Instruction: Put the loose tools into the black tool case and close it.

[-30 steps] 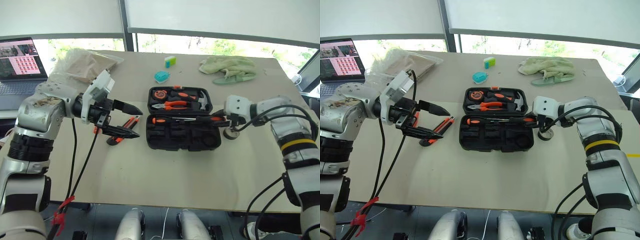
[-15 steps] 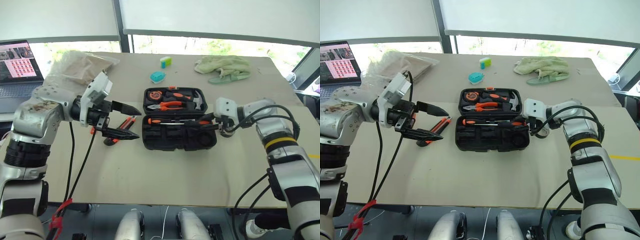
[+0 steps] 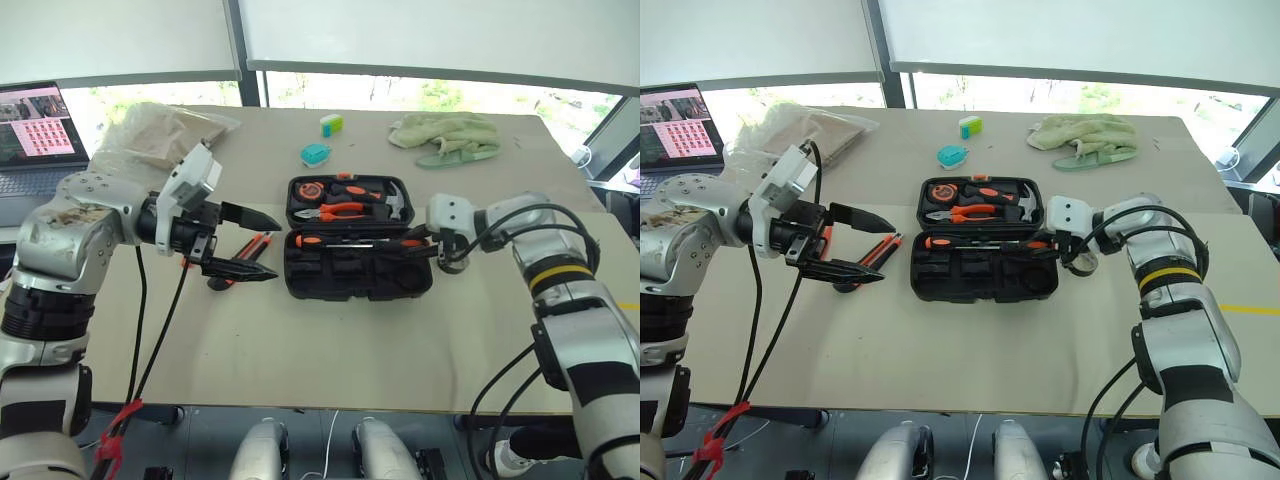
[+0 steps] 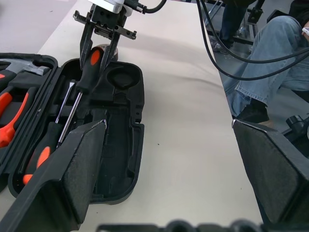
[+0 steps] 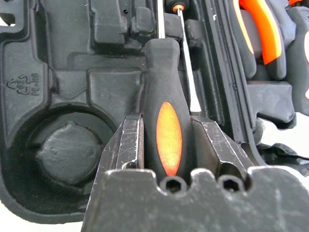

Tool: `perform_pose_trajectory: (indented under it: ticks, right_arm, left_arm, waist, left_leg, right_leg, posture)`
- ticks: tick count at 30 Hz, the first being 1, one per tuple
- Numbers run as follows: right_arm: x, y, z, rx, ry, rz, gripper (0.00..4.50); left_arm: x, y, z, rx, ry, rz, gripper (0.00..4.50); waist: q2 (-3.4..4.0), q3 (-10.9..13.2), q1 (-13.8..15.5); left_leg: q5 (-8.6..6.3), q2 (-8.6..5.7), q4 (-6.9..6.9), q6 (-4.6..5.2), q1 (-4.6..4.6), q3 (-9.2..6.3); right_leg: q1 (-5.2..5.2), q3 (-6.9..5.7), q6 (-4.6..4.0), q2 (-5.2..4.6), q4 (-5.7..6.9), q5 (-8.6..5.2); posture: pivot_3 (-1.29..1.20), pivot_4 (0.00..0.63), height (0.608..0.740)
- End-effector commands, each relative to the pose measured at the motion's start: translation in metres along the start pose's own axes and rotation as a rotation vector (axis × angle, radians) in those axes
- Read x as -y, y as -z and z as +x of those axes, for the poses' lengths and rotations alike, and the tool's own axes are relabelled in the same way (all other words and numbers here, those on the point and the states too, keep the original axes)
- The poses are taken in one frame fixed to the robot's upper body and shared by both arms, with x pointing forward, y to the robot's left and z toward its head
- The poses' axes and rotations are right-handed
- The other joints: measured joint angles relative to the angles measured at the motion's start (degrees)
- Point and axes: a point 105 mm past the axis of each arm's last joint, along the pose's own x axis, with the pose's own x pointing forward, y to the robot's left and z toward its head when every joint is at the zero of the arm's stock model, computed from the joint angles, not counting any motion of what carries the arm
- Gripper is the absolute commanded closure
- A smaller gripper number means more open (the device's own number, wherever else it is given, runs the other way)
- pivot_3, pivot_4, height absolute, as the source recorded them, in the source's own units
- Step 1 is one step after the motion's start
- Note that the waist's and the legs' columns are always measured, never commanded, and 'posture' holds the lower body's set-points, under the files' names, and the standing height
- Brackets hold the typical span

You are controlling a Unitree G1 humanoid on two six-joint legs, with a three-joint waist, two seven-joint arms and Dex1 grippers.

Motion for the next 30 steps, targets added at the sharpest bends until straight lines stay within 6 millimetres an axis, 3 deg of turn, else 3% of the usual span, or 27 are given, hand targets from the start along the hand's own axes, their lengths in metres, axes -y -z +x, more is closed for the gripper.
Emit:
perform_pose_trajectory:
  ticks: [1, 2, 4, 6, 9, 10, 13, 16, 25, 30]
  right_arm:
    - [0.01, -0.011, -0.004, 0.029, 0.041, -0.033, 3.46]
    - [0.01, -0.011, -0.003, 0.028, 0.041, -0.035, 3.46]
    - [0.01, -0.01, -0.002, 0.026, 0.049, -0.043, 2.45]
    - [0.012, -0.01, -0.003, 0.023, 0.069, -0.055, 1.95]
    - [0.023, -0.02, -0.006, 0.062, 0.121, -0.04, 0.81]
    - [0.027, -0.026, -0.007, 0.092, 0.134, -0.016, 0.57]
    - [0.034, -0.04, -0.007, 0.188, 0.148, 0.088, 0.57]
    - [0.032, -0.043, 0.001, 0.238, 0.144, 0.175, 1.37]
    - [0.018, -0.025, 0.02, 0.17, 0.165, 0.223, 4.45]
    - [0.01, -0.022, 0.029, 0.142, 0.137, 0.209, 4.45]
  left_arm:
    - [0.003, -0.009, -0.003, 0.016, -0.002, 0.048, 0.0]
    - [0.003, -0.01, -0.003, 0.016, -0.002, 0.048, 0.0]
    - [0.002, -0.01, -0.003, 0.016, -0.003, 0.05, 0.0]
    - [0.002, -0.01, -0.003, 0.016, -0.005, 0.053, 0.0]
    - [0.0, -0.01, -0.003, 0.012, -0.015, 0.058, 0.0]
    - [-0.001, -0.01, -0.003, 0.012, -0.018, 0.059, 0.0]
    - [-0.002, -0.01, -0.002, 0.014, -0.02, 0.058, 0.0]
    - [-0.003, -0.009, 0.0, 0.016, -0.019, 0.058, 0.0]
    - [-0.005, -0.008, 0.001, 0.011, -0.016, 0.061, 0.0]
    - [-0.006, -0.007, 0.001, 0.01, -0.017, 0.062, 0.0]
  waist:
    - [0.0, 0.0, 0.0]
    - [0.0, 0.0, 0.0]
    - [0.0, 0.0, 0.0]
    - [0.0, 0.0, 0.0]
    - [0.0, 0.0, 0.0]
    - [0.0, 0.0, 0.0]
    - [0.0, 0.0, 0.0]
    - [0.0, 0.0, -0.1]
    - [0.0, 0.0, 0.2]
    - [0.0, 0.0, 0.0]
  left_leg:
    - [0.0, 0.0, 0.0, 0.0, 0.0, 0.0]
    - [0.0, 0.0, 0.0, 0.0, 0.01, 0.0]
    - [0.0, 0.0, 0.0, -0.01, 0.01, -0.01]
    - [0.0, 0.0, 0.0, -0.01, 0.01, -0.02]
    - [0.0, 0.0, 0.0, -0.01, 0.01, -0.02]
    - [0.01, 0.0, 0.0, -0.01, 0.01, -0.02]
    - [0.01, 0.01, 0.0, -0.01, 0.01, -0.05]
    - [0.01, 0.03, -0.01, -0.02, 0.03, -0.09]
    - [0.01, -0.02, 0.0, -0.01, 0.01, -0.06]
    - [0.01, 0.01, -0.01, -0.02, 0.03, -0.08]
  right_leg:
    - [0.0, 0.0, 0.0, 0.0, 0.0, 0.0]
    - [0.0, 0.0, 0.0, 0.0, 0.01, 0.0]
    - [0.0, 0.0, 0.0, 0.0, 0.02, 0.0]
    - [0.0, 0.0, 0.0, 0.0, 0.02, 0.0]
    - [0.0, 0.0, 0.0, 0.0, 0.02, 0.0]
    - [0.0, 0.0, 0.0, 0.0, 0.02, 0.0]
    - [0.0, 0.0, -0.01, 0.01, 0.03, 0.0]
    - [0.0, 0.0, -0.02, 0.03, 0.1, 0.01]
    - [0.02, 0.0, -0.02, 0.0, 0.07, 0.01]
    - [0.02, -0.01, -0.02, 0.02, 0.07, 0.01]
  posture:
    - [0.0, 0.15, 0.74]
    - [0.0, 0.15, 0.74]
    - [0.0, 0.15, 0.74]
    - [0.0, 0.15, 0.74]
    - [0.0, 0.15, 0.74]
    - [0.0, 0.15, 0.74]
    - [0.0, 0.15, 0.74]
    - [0.0, 0.15, 0.74]
    - [0.0, 0.15, 0.74]
    - [0.0, 0.15, 0.74]
